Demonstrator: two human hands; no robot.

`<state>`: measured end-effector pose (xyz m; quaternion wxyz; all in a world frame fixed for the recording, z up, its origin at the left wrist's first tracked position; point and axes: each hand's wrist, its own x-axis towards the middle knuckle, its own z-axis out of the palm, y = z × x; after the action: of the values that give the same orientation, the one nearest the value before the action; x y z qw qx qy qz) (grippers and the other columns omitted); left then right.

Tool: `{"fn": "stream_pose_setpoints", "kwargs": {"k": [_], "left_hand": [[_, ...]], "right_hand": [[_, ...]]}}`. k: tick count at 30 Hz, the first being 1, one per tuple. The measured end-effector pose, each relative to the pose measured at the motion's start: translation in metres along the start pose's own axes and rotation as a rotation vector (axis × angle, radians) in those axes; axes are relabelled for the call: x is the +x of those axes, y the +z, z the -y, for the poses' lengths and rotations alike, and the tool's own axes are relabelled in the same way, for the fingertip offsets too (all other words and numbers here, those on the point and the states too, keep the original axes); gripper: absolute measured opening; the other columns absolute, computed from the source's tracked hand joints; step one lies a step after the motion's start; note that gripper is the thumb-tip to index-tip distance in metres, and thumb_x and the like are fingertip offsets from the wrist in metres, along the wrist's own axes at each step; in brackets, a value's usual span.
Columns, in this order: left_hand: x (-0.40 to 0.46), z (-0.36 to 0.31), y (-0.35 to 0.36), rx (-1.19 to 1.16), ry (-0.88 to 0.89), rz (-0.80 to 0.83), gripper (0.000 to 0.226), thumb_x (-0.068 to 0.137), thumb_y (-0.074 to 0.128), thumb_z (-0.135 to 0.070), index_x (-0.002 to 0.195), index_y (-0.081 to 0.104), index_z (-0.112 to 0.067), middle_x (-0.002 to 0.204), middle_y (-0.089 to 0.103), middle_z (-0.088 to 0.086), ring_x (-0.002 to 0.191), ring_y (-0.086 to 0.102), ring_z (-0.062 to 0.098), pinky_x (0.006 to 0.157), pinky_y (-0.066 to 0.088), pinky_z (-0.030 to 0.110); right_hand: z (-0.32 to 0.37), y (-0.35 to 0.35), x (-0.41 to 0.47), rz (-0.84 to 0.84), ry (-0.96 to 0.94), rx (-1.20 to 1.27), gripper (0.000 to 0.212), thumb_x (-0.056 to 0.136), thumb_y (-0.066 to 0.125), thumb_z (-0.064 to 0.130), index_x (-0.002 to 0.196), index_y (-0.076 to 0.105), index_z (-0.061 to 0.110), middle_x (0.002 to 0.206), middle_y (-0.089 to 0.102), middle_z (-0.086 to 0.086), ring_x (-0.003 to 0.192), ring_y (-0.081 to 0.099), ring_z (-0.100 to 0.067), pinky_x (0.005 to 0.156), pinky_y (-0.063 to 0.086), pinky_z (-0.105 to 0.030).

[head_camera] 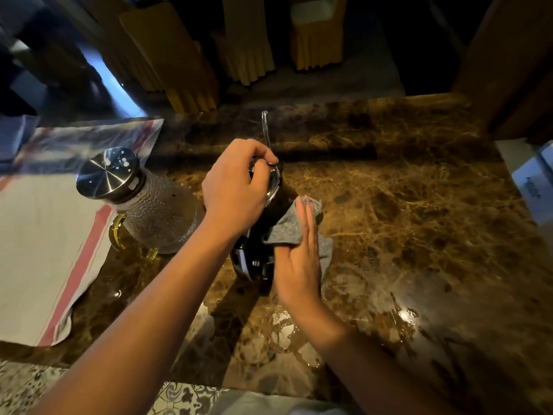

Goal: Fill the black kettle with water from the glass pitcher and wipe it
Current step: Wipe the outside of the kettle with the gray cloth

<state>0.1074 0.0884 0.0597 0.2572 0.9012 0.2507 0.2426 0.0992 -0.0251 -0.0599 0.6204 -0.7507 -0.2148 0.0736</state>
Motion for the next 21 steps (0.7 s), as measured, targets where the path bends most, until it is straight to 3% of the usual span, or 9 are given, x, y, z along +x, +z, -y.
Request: {"fn": "stream_pose_setpoints", "kwargs": {"k": [3,5,7,10,13,17,19,21], "left_hand": [[0.0,0.0,-0.001,-0.001,0.001,-0.001,0.017,0.101,0.053,-0.017,0.098,0.062,-0.032,0.105,0.061,-0.015,0.093,0.055,0.0,0.074,0.037,0.014],[0.0,0.0,-0.001,-0.005,0.001,-0.009,0.018,0.1,0.053,-0.018,0.096,0.061,-0.034,0.103,0.061,-0.016,0.092,0.055,0.002,0.074,0.039,0.017],[0.0,0.0,0.0,-0.011,-0.003,-0.011,0.019,0.1,0.052,-0.018,0.096,0.061,-0.034,0.103,0.062,-0.016,0.092,0.057,0.003,0.074,0.041,0.022],[0.0,0.0,0.0,-0.005,-0.007,-0.017,0.018,0.1,0.052,-0.018,0.097,0.061,-0.033,0.105,0.063,-0.014,0.093,0.057,0.005,0.076,0.042,0.026],[-0.001,-0.001,-0.001,-0.014,-0.008,-0.013,0.017,0.101,0.052,-0.018,0.098,0.061,-0.033,0.106,0.063,-0.014,0.094,0.057,0.004,0.078,0.042,0.026],[-0.001,0.001,-0.001,-0.036,-0.017,-0.003,0.017,0.101,0.051,-0.019,0.102,0.064,-0.03,0.106,0.063,-0.013,0.095,0.058,0.005,0.079,0.045,0.027],[0.0,0.0,-0.001,-0.024,-0.016,-0.008,0.017,0.101,0.051,-0.019,0.102,0.065,-0.029,0.106,0.063,-0.014,0.096,0.058,0.004,0.077,0.043,0.024],[0.0,0.0,0.0,-0.012,-0.014,-0.01,0.017,0.101,0.051,-0.019,0.102,0.065,-0.028,0.106,0.062,-0.014,0.097,0.057,0.003,0.076,0.041,0.018]], "right_hand": [[0.018,0.005,0.007,-0.027,-0.071,0.066,0.058,0.105,0.034,0.037,0.161,0.029,0.023,0.169,0.029,0.005,0.16,0.022,-0.016,0.13,0.02,-0.046],[0.036,0.0,0.025,-0.062,0.085,0.235,0.06,0.098,0.038,0.033,0.149,0.052,0.006,0.154,0.054,-0.008,0.148,0.045,-0.025,0.124,0.032,-0.041],[0.047,-0.006,0.05,-0.07,0.248,0.264,0.058,0.086,0.04,0.023,0.132,0.066,-0.001,0.129,0.066,-0.009,0.127,0.059,-0.025,0.111,0.04,-0.03],[0.039,-0.007,0.072,0.035,0.292,0.155,0.039,0.097,0.047,0.012,0.128,0.07,0.008,0.129,0.071,-0.008,0.121,0.062,-0.023,0.11,0.047,-0.037],[0.011,-0.012,0.081,0.11,0.405,0.099,0.036,0.103,0.046,0.019,0.131,0.067,0.013,0.13,0.071,-0.01,0.122,0.064,-0.033,0.108,0.05,-0.051],[-0.006,-0.032,0.066,-0.007,0.427,0.175,0.054,0.105,0.047,0.01,0.141,0.052,0.05,0.145,0.059,0.007,0.123,0.062,-0.015,0.098,0.058,-0.041],[-0.004,-0.031,0.061,-0.093,0.433,0.193,0.055,0.099,0.046,0.0,0.127,0.066,0.043,0.134,0.065,0.009,0.117,0.065,-0.013,0.094,0.06,-0.037],[0.008,-0.025,0.061,-0.125,0.457,0.365,0.047,0.099,0.043,0.001,0.111,0.078,0.03,0.121,0.075,0.005,0.113,0.07,-0.015,0.092,0.06,-0.033]]}}
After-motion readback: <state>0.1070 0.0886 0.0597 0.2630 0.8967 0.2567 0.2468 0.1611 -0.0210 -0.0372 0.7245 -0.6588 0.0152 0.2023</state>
